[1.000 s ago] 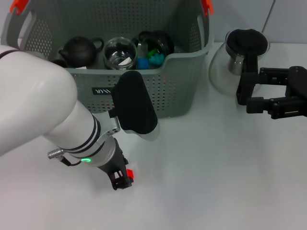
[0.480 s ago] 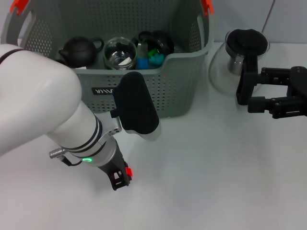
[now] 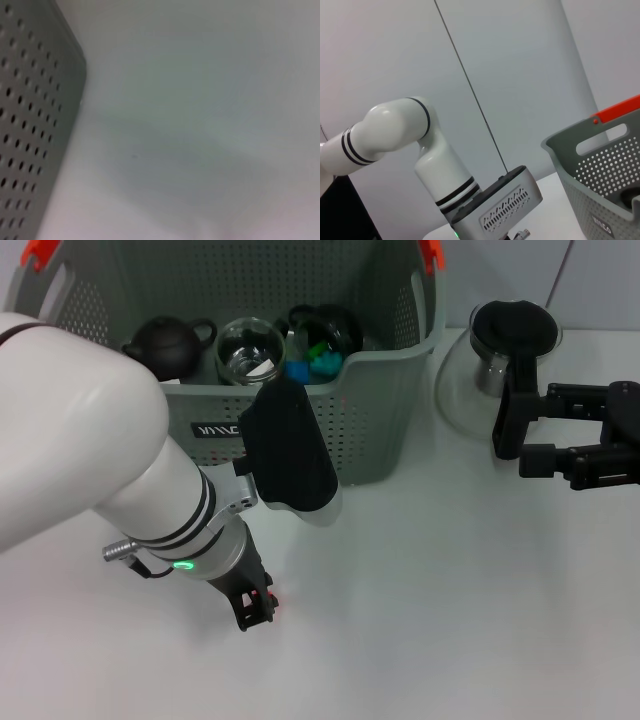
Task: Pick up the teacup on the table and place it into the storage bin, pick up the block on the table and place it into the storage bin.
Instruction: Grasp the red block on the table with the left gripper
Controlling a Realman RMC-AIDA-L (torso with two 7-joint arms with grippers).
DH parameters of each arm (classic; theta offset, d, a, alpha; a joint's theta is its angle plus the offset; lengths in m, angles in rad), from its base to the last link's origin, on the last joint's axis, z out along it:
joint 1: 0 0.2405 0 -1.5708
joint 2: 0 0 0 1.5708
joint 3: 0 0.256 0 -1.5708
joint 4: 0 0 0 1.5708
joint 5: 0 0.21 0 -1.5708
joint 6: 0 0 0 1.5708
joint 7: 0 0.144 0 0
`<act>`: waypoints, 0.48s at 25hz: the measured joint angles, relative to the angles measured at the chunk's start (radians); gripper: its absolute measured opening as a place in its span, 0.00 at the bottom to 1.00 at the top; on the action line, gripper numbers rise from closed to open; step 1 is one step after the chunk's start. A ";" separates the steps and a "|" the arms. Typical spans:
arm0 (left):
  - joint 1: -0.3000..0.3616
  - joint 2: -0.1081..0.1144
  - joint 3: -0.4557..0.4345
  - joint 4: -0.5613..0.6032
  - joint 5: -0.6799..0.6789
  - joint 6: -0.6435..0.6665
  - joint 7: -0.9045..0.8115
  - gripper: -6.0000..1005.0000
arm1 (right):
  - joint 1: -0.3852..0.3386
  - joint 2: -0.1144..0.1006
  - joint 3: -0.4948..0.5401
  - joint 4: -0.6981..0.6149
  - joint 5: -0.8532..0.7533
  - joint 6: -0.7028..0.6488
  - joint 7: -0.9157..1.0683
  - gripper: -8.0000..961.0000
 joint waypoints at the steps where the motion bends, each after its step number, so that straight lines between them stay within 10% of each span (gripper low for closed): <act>1: -0.003 0.000 -0.001 0.002 0.000 0.003 0.000 0.22 | -0.001 0.000 0.000 0.000 0.000 0.000 -0.001 0.96; 12: -0.009 0.000 -0.004 0.004 0.002 0.008 0.000 0.19 | -0.003 -0.001 0.001 0.000 0.000 -0.001 -0.005 0.96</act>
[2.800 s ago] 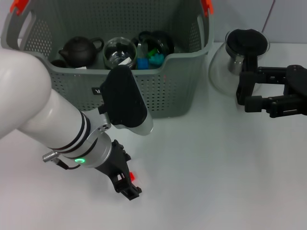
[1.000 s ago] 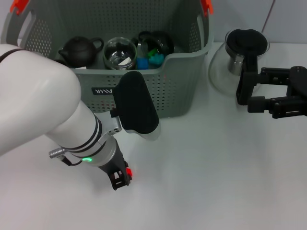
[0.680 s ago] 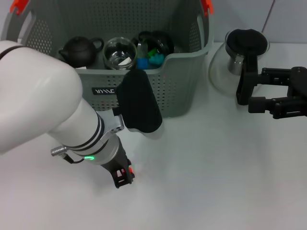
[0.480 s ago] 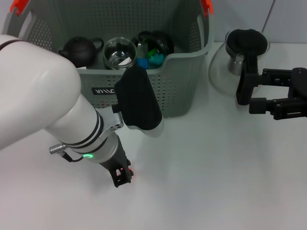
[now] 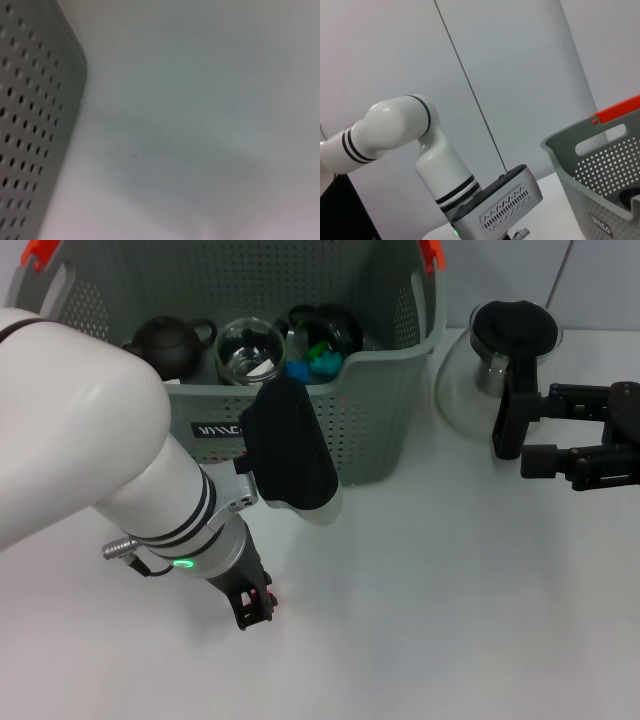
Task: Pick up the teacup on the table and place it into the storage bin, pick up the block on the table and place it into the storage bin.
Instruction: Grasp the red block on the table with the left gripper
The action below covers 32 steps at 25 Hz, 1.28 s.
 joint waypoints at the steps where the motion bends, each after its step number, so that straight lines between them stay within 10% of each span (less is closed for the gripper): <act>1: 0.000 0.000 0.000 0.000 0.000 0.000 0.000 0.20 | 0.000 0.000 0.000 0.000 0.000 0.000 0.000 0.96; 13: 0.003 0.003 -0.015 -0.002 0.001 0.015 0.006 0.32 | -0.002 -0.001 0.001 0.000 0.000 -0.003 0.000 0.96; 19: 0.001 0.002 -0.014 0.002 0.001 0.014 0.009 0.56 | -0.003 0.000 0.007 0.000 0.000 -0.003 0.000 0.96; 32: -0.021 -0.001 -0.015 0.051 0.001 -0.013 -0.013 0.59 | -0.006 0.001 0.014 0.000 0.000 0.001 -0.006 0.96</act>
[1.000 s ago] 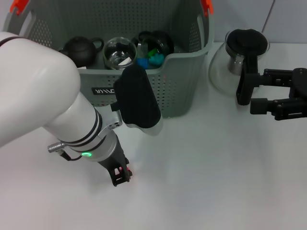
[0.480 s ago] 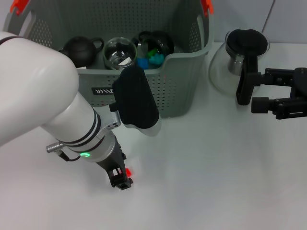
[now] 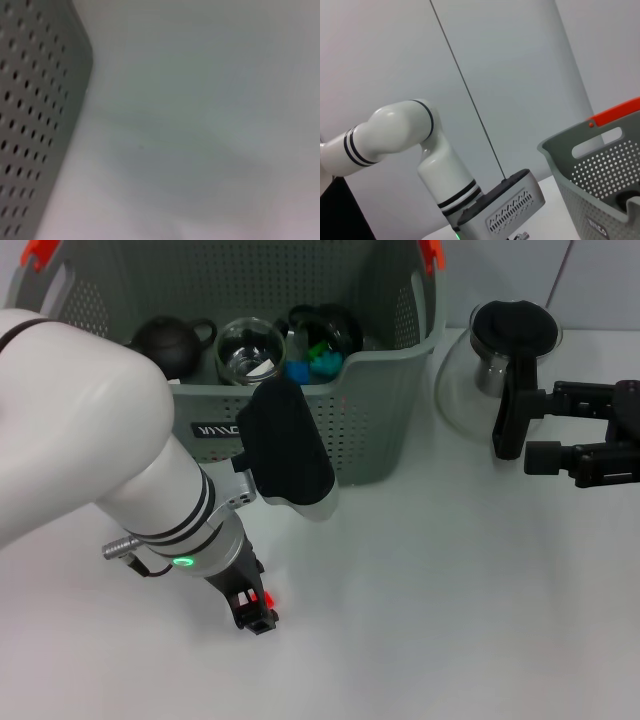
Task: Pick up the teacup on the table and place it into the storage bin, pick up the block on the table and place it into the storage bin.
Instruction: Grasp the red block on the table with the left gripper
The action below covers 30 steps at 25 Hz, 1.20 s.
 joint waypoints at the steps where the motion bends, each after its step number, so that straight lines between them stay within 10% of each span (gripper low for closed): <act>1: -0.002 0.000 0.000 0.004 0.000 -0.003 -0.003 0.59 | 0.000 0.000 0.001 0.000 0.000 0.000 -0.001 0.96; 16: -0.021 0.001 0.000 0.031 0.000 -0.007 -0.003 0.56 | -0.001 0.001 0.007 0.000 0.000 0.001 -0.006 0.96; 30: -0.036 0.001 0.000 0.048 -0.006 0.015 0.004 0.28 | -0.003 0.000 0.008 0.000 0.000 0.001 -0.006 0.96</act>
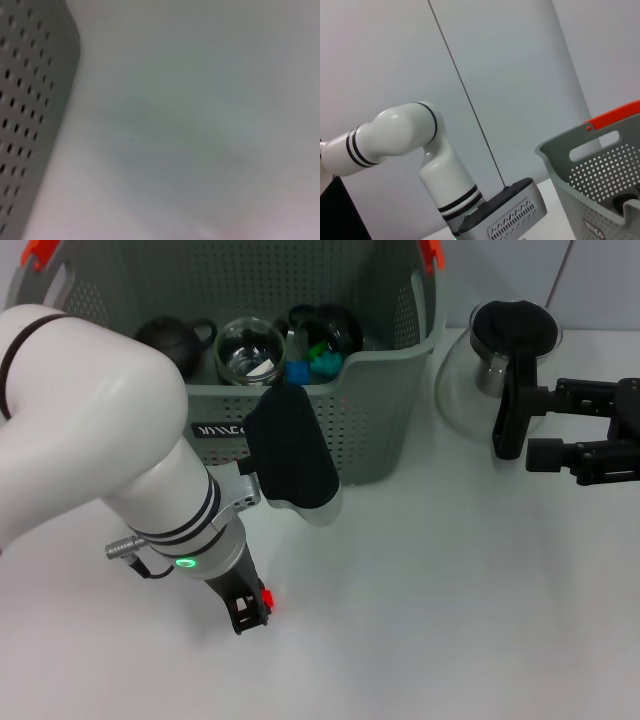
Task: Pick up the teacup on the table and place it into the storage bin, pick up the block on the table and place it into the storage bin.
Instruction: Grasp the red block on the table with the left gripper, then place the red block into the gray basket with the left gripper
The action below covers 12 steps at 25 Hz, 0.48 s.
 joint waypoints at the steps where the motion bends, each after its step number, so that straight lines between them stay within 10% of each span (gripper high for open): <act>1: 0.000 0.000 0.000 -0.004 0.000 0.004 0.000 0.26 | 0.000 0.000 0.000 0.000 0.000 0.000 0.000 0.96; 7: 0.041 0.000 -0.077 -0.195 -0.038 0.133 0.027 0.20 | -0.002 -0.002 0.001 0.000 0.000 -0.006 0.002 0.96; 12: 0.064 0.002 -0.416 -0.421 -0.257 0.300 0.112 0.20 | 0.000 -0.002 0.002 0.000 0.000 -0.014 0.003 0.96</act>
